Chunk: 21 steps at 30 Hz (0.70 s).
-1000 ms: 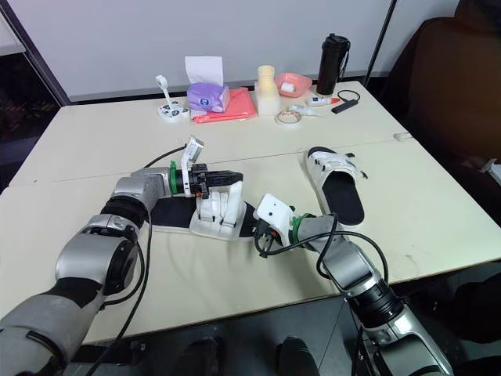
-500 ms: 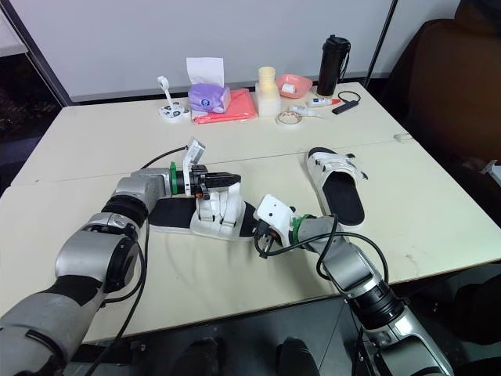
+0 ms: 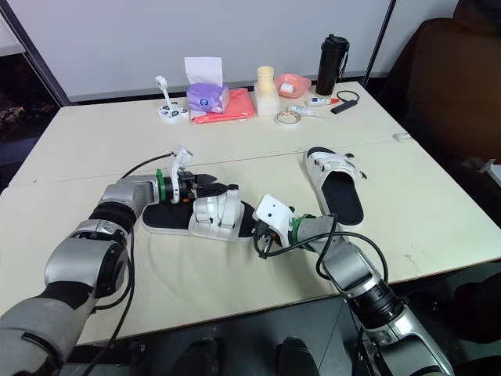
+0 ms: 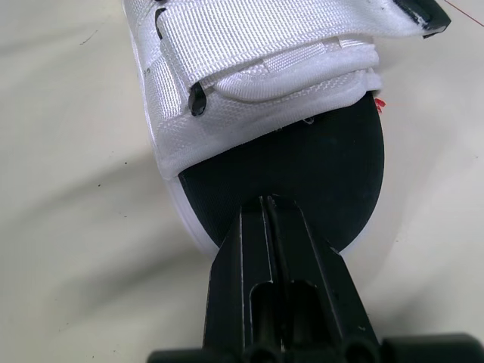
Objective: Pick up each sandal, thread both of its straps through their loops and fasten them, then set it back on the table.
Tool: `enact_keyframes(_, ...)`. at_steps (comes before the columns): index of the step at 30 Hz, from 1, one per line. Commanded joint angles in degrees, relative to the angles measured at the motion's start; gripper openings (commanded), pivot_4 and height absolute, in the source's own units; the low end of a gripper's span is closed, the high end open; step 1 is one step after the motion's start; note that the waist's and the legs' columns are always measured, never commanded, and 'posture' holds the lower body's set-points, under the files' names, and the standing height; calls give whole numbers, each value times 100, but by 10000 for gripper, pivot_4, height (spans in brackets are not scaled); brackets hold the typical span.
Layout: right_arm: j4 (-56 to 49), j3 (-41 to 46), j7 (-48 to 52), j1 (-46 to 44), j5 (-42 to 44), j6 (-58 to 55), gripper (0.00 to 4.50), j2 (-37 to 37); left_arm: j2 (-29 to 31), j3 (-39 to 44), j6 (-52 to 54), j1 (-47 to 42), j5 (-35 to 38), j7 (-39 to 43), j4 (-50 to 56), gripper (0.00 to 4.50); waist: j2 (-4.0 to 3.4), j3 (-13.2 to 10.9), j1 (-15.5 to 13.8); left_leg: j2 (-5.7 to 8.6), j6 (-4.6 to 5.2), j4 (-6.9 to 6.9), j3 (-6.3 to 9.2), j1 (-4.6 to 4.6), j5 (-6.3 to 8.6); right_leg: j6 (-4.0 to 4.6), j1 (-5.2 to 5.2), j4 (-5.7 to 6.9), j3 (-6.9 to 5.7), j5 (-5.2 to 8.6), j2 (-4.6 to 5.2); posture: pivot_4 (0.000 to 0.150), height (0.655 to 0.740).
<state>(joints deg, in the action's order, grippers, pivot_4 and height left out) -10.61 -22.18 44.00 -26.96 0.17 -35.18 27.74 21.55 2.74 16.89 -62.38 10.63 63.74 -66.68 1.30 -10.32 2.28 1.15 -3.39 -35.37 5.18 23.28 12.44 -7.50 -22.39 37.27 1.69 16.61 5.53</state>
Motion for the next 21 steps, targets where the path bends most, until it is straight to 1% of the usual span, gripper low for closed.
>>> enact_keyframes(1, 225, -178, 83, 153, -83, -147, 0, 66, 156, 237, -30, -261, 97, 11, 59, 44134, 0, 0, 4, 0, 0, 0, 0, 0, 0, 0, -1, 0, 0, 0, 0, 1500, 7400)
enact_keyframes(7, 231, -176, 81, 157, -93, -139, 0, 63, 172, 393, 7, -866, 201, 284, 160, 44134, 5, -2, -6, 0, 0, -2, 1, 4, 0, 0, 0, 0, -4, 0, 0, 1500, 7400)
enact_keyframes(11, 215, -175, 69, 169, -90, -144, 0, 57, 97, 359, 239, -1099, 272, 805, 285, 44134, 3, -1, 11, 0, 0, 1, 1, 3, 0, -1, -2, -1, -4, 1, 0, 1500, 7400)
enact_keyframes(13, 217, -174, 61, 169, -90, -146, 0, 50, 49, 203, 331, -1088, 192, 1114, 393, 44134, 3, -1, 16, 0, 0, 2, 1, 3, 0, -2, -2, -1, -4, 1, 0, 1500, 7400)
enact_keyframes(14, 218, -174, 57, 168, -90, -147, 0, 46, 23, 127, 330, -1055, 137, 1222, 429, 41890, 3, -1, 14, 0, 0, 2, 1, 3, 0, -2, -2, -1, -4, 1, 0, 1500, 7400)
enact_keyframes(16, 209, -172, 43, 179, -90, -153, 0, 36, -15, 41, 335, -991, 78, 1326, 464, 35567, 3, -1, 12, 0, 0, 2, 1, 4, 0, -2, -2, 0, -4, 1, 0, 1500, 7400)
enact_keyframes(19, 175, -170, 24, 203, -91, -173, 0, 32, -38, -82, 310, -904, 26, 1451, 510, 21323, 3, -1, 14, 0, 0, 1, 1, 4, 0, -2, -2, 0, -4, 1, 0, 1500, 7400)
enact_keyframes(20, 165, -168, 20, 209, -89, -181, 0, 31, -51, -106, 284, -883, 12, 1463, 521, 14826, 3, -1, 15, 0, 0, 1, 1, 4, 0, -2, -3, 0, -4, 1, 0, 1500, 7400)
enact_keyframes(21, 152, -167, 16, 222, -86, -187, 0, 35, -71, -125, 268, -864, 7, 1491, 536, 9583, 3, -1, 14, 0, 0, 1, 1, 4, 0, -2, -3, 1, -4, 1, 0, 1500, 7400)
